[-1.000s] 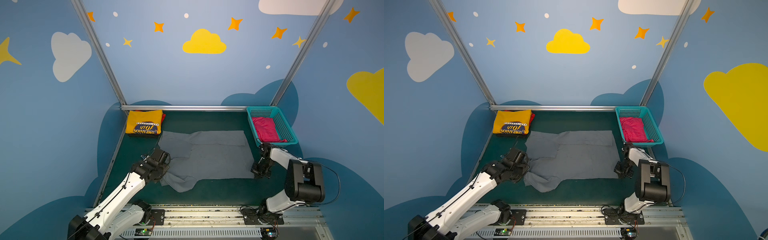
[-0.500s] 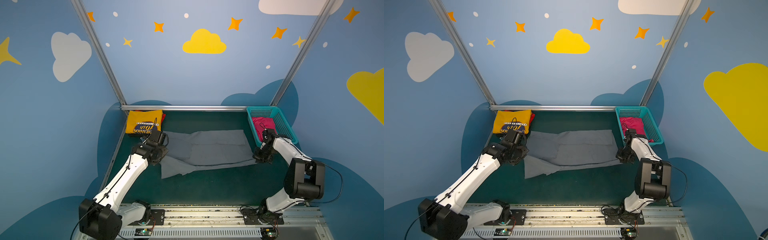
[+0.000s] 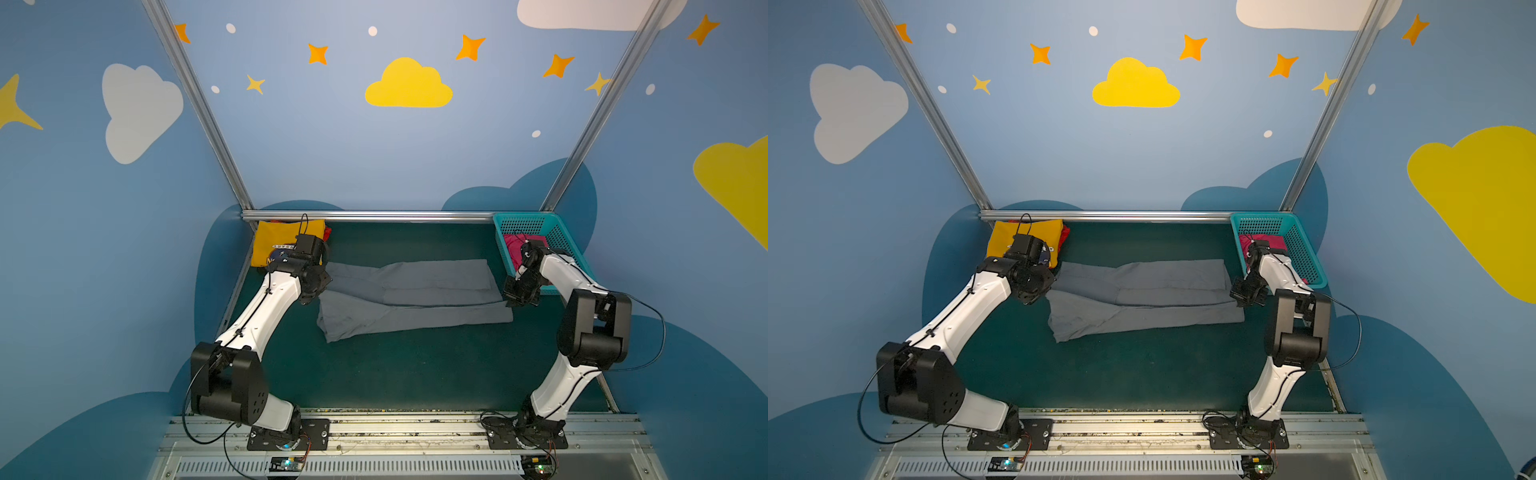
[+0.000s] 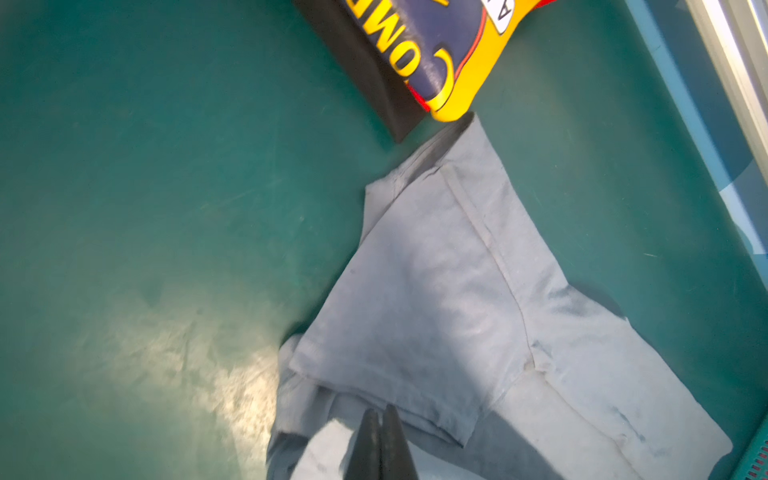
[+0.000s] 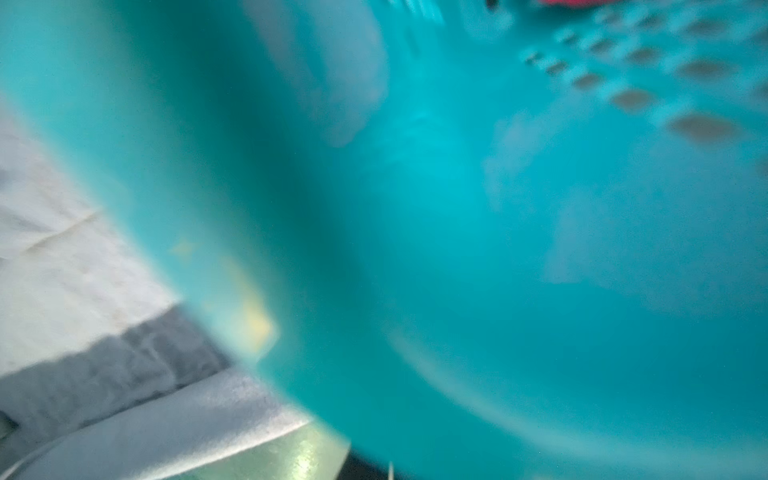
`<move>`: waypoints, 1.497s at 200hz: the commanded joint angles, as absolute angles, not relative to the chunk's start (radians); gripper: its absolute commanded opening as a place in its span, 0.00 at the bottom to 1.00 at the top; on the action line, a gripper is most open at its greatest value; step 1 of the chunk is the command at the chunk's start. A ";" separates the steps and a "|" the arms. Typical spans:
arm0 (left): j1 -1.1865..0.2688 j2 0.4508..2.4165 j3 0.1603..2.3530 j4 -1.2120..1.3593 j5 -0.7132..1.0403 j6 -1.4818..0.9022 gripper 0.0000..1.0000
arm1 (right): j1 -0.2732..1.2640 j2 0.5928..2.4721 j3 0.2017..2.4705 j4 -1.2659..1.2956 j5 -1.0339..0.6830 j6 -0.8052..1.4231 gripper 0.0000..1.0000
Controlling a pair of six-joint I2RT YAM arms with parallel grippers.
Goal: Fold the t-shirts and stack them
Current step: 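Fold the grey t-shirt's near half toward the far edge with both grippers, then lay the folded edge down at the far edge and open both grippers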
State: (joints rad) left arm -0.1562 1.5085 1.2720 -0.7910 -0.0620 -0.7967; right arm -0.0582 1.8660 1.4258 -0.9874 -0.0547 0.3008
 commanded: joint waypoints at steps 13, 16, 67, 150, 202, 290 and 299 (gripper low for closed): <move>-0.139 1.579 1.339 -0.791 -0.058 -0.743 0.05 | -0.033 1.918 1.510 -1.034 -0.054 0.278 0.00; -0.138 1.586 1.345 -0.793 -0.056 -0.739 0.05 | -0.031 1.924 1.516 -1.035 -0.053 0.278 0.00; -0.126 1.714 1.419 -0.795 -0.018 -0.694 0.05 | -0.013 2.008 1.607 -1.055 -0.049 0.275 0.00; -0.117 1.834 1.448 -0.732 -0.025 -0.736 0.05 | 0.001 2.118 1.715 -1.075 -0.046 0.281 0.00; -0.117 1.926 1.521 -0.769 -0.016 -0.745 0.09 | 0.018 2.149 1.762 -1.086 -0.052 0.282 0.16; -0.112 1.960 1.654 -0.822 -0.037 -0.768 0.44 | 0.064 2.076 1.824 -1.101 -0.132 0.258 0.26; -0.113 1.947 1.666 -0.834 -0.034 -0.759 0.46 | 0.073 2.051 1.816 -1.096 -0.145 0.257 0.26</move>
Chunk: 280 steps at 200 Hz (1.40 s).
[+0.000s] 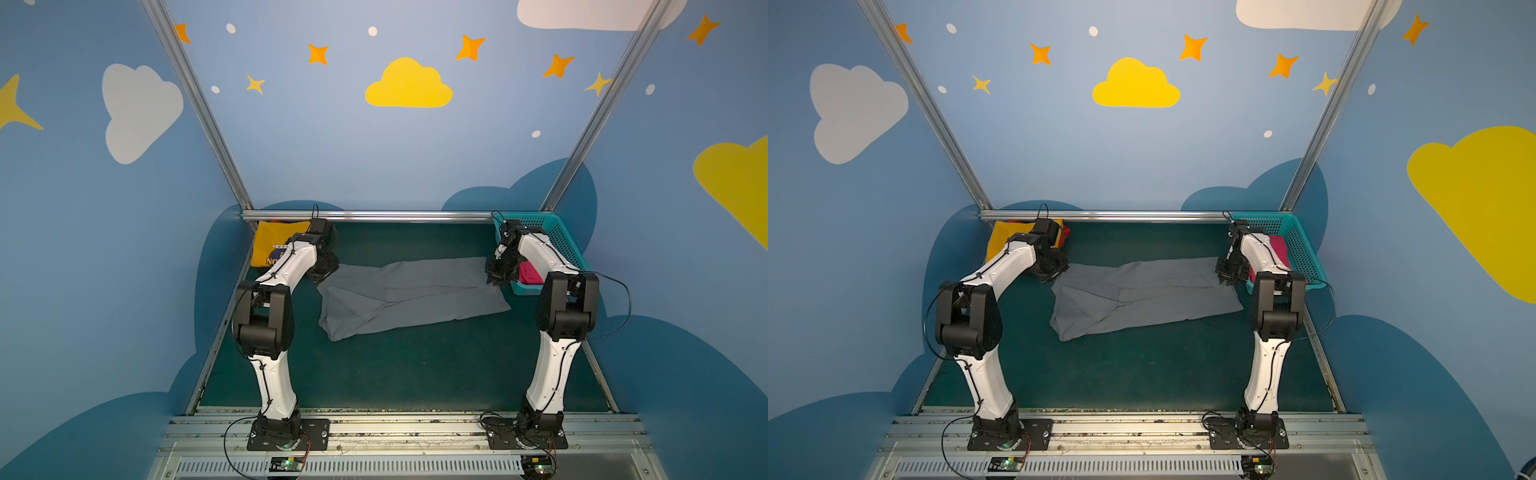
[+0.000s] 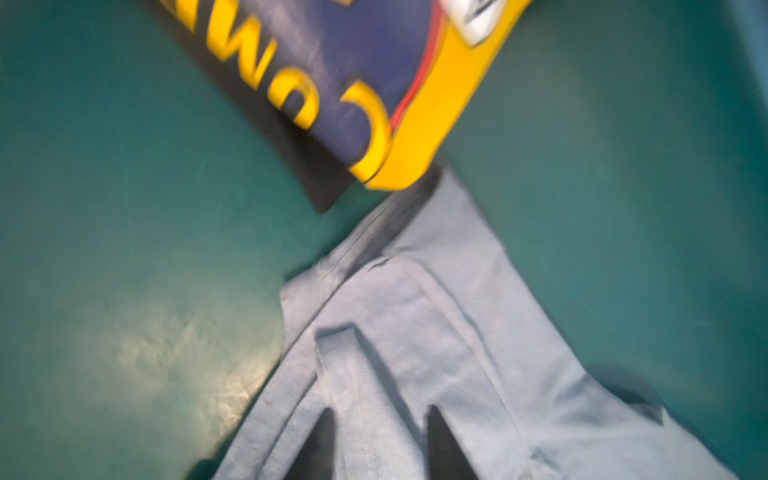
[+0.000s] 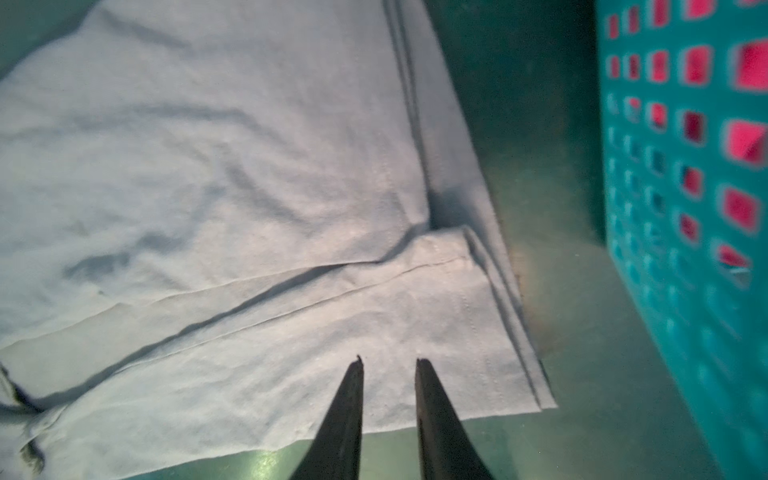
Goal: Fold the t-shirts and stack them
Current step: 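Lay the folded edge down at the far edge and open both grippers, then move both grippers back onto the middle of the folded grey t-shirt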
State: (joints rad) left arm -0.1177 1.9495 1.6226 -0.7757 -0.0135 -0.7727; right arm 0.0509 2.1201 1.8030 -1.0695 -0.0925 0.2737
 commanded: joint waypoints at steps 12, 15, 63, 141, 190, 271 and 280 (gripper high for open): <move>-0.122 1.913 1.654 -0.832 -0.027 -0.748 0.46 | 0.088 2.017 1.794 -1.081 -0.163 0.258 0.27; -0.125 1.904 1.647 -0.831 -0.025 -0.746 0.46 | 0.092 2.007 1.788 -1.076 -0.167 0.259 0.27; -0.257 1.808 1.497 -0.862 0.059 -0.735 0.48 | 0.162 1.899 1.652 -1.000 -0.221 0.286 0.26; -0.436 1.888 1.393 -0.885 0.024 -0.789 0.59 | 0.237 1.756 1.443 -0.855 -0.261 0.340 0.19; -0.452 1.956 1.387 -0.856 0.004 -0.814 0.48 | 0.237 1.723 1.396 -0.821 -0.277 0.342 0.14; -0.451 1.965 1.413 -0.870 -0.021 -0.818 0.25 | 0.237 1.718 1.373 -0.807 -0.279 0.350 0.11; -0.451 1.968 1.417 -0.870 -0.024 -0.818 0.24 | 0.236 1.718 1.373 -0.807 -0.281 0.351 0.11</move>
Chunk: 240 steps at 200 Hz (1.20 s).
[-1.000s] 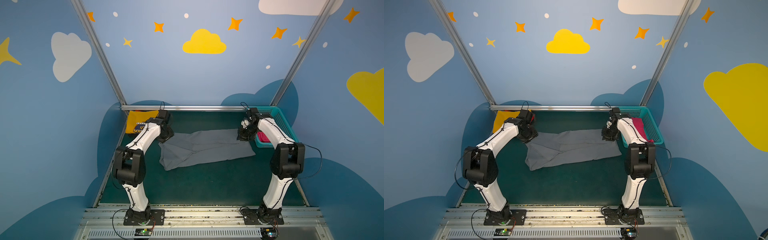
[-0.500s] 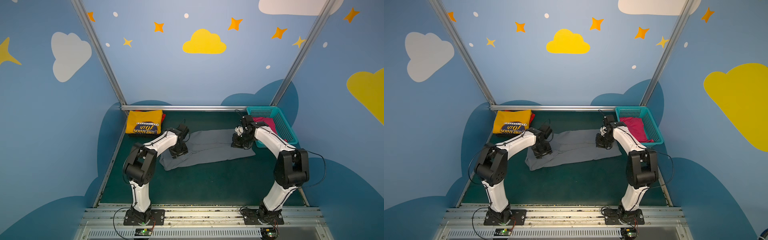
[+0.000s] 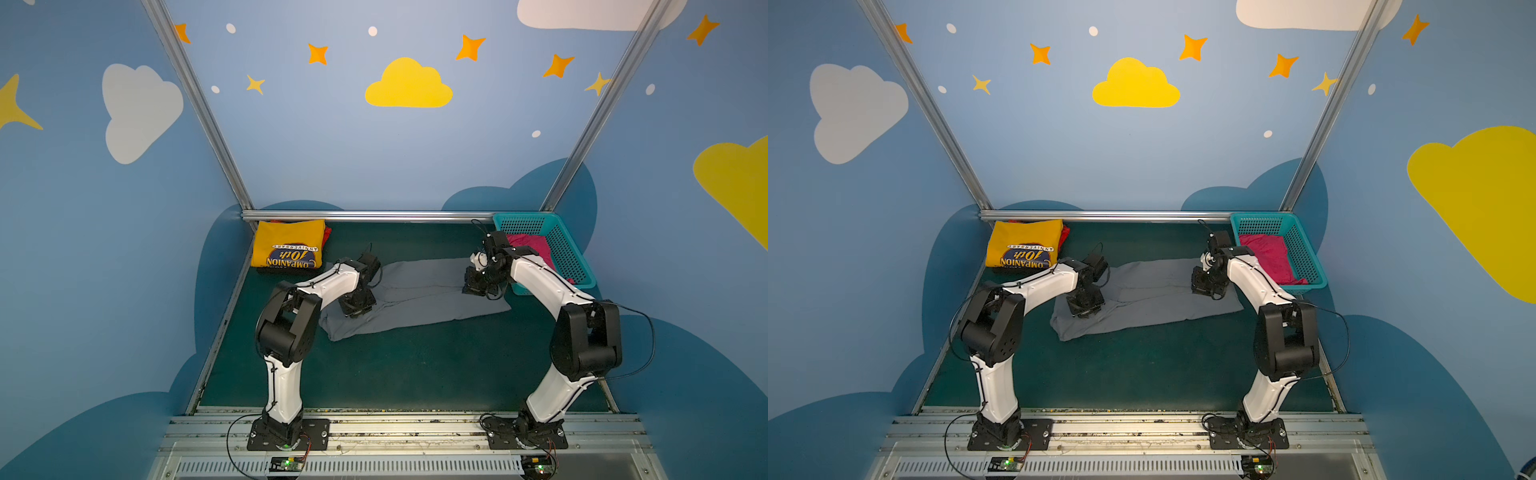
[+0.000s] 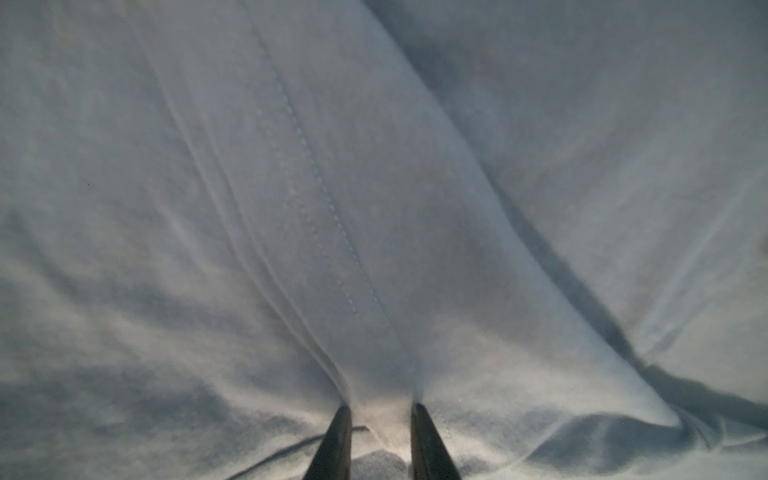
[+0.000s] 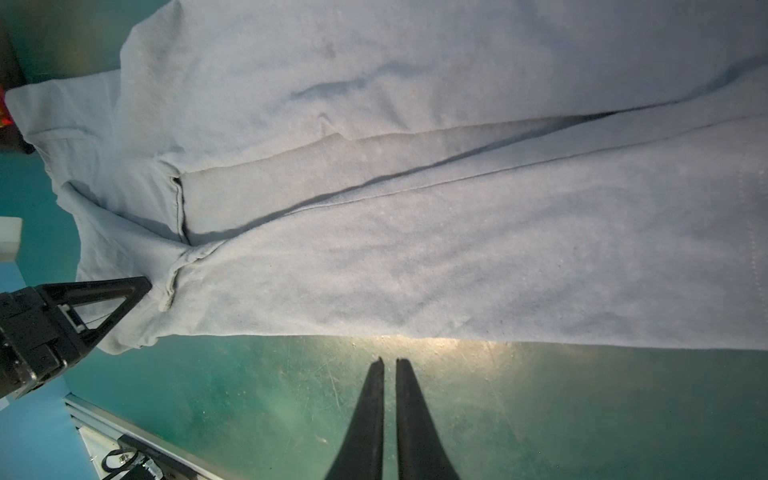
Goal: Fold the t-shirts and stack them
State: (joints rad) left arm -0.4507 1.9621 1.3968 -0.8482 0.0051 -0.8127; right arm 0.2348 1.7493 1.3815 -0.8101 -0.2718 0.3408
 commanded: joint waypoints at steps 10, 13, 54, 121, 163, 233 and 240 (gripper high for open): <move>-0.451 1.973 1.424 -0.873 -0.030 -0.817 0.22 | 0.238 1.718 1.370 -0.805 -0.281 0.350 0.11; -0.451 1.976 1.426 -0.875 -0.031 -0.816 0.22 | 0.236 1.717 1.369 -0.805 -0.281 0.350 0.11; -0.450 2.004 1.458 -0.888 -0.043 -0.807 0.11 | 0.238 1.715 1.360 -0.804 -0.276 0.351 0.11; -0.449 1.991 1.484 -0.911 -0.054 -0.789 0.05 | 0.237 1.715 1.360 -0.805 -0.274 0.350 0.11; -0.446 2.023 1.571 -0.939 -0.054 -0.741 0.05 | 0.238 1.715 1.359 -0.804 -0.274 0.350 0.10; -0.466 1.972 1.548 -0.946 0.012 -0.742 0.28 | 0.237 1.714 1.354 -0.800 -0.281 0.353 0.09; -0.468 1.959 1.515 -0.924 0.030 -0.759 0.34 | 0.237 1.718 1.355 -0.798 -0.283 0.353 0.09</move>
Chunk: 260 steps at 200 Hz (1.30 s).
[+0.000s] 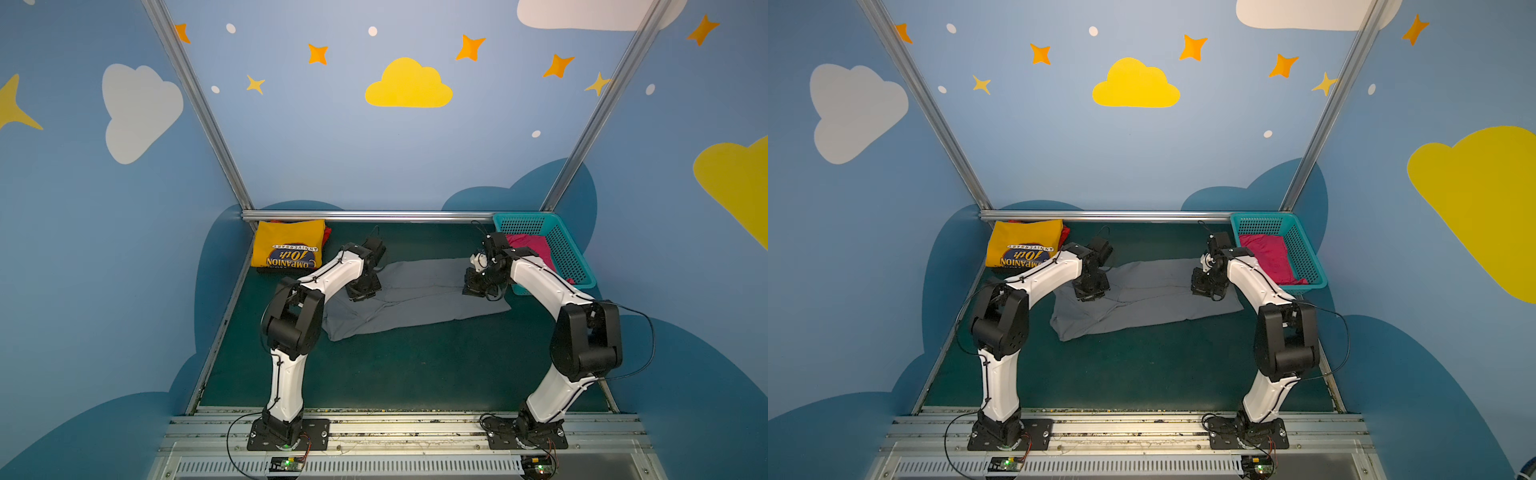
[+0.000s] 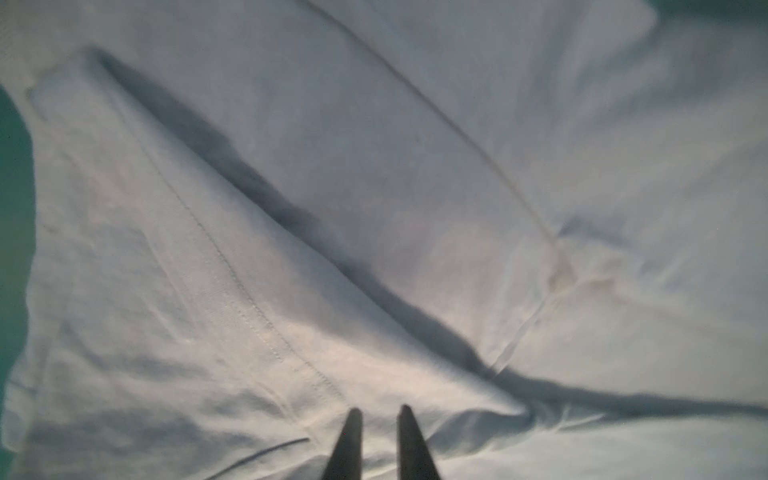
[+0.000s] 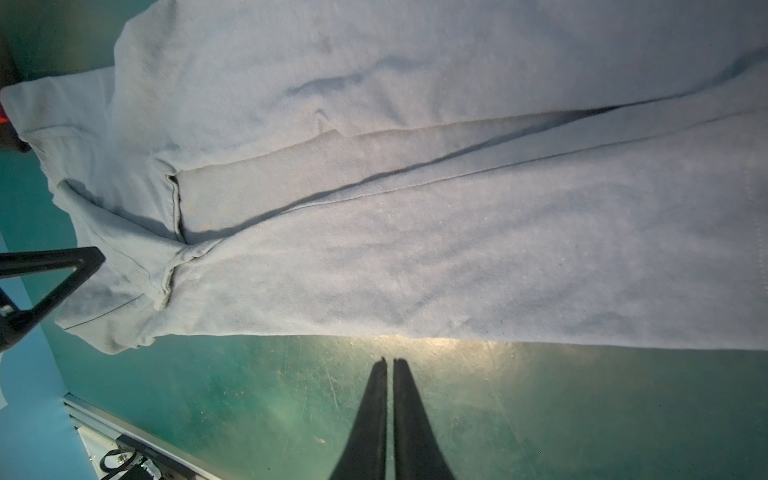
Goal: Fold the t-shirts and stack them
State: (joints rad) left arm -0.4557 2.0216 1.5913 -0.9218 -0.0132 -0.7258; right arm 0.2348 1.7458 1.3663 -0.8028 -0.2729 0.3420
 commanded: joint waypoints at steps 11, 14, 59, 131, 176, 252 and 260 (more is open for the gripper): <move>-0.474 1.943 1.470 -0.890 0.056 -0.781 0.37 | 0.238 1.722 1.357 -0.799 -0.286 0.353 0.09; -0.476 1.941 1.460 -0.883 0.060 -0.787 0.37 | 0.238 1.723 1.358 -0.799 -0.287 0.353 0.09; -0.498 1.957 1.412 -0.859 0.079 -0.821 0.38 | 0.238 1.717 1.349 -0.799 -0.286 0.352 0.08; -0.510 1.985 1.410 -0.865 0.055 -0.830 0.29 | 0.239 1.713 1.335 -0.792 -0.287 0.358 0.08; -0.509 1.998 1.410 -0.862 0.057 -0.830 0.25 | 0.239 1.703 1.322 -0.786 -0.282 0.359 0.08; -0.510 1.998 1.399 -0.862 0.057 -0.828 0.23 | 0.238 1.704 1.319 -0.782 -0.285 0.363 0.07; -0.510 1.998 1.398 -0.861 0.059 -0.828 0.20 | 0.238 1.703 1.317 -0.782 -0.284 0.362 0.07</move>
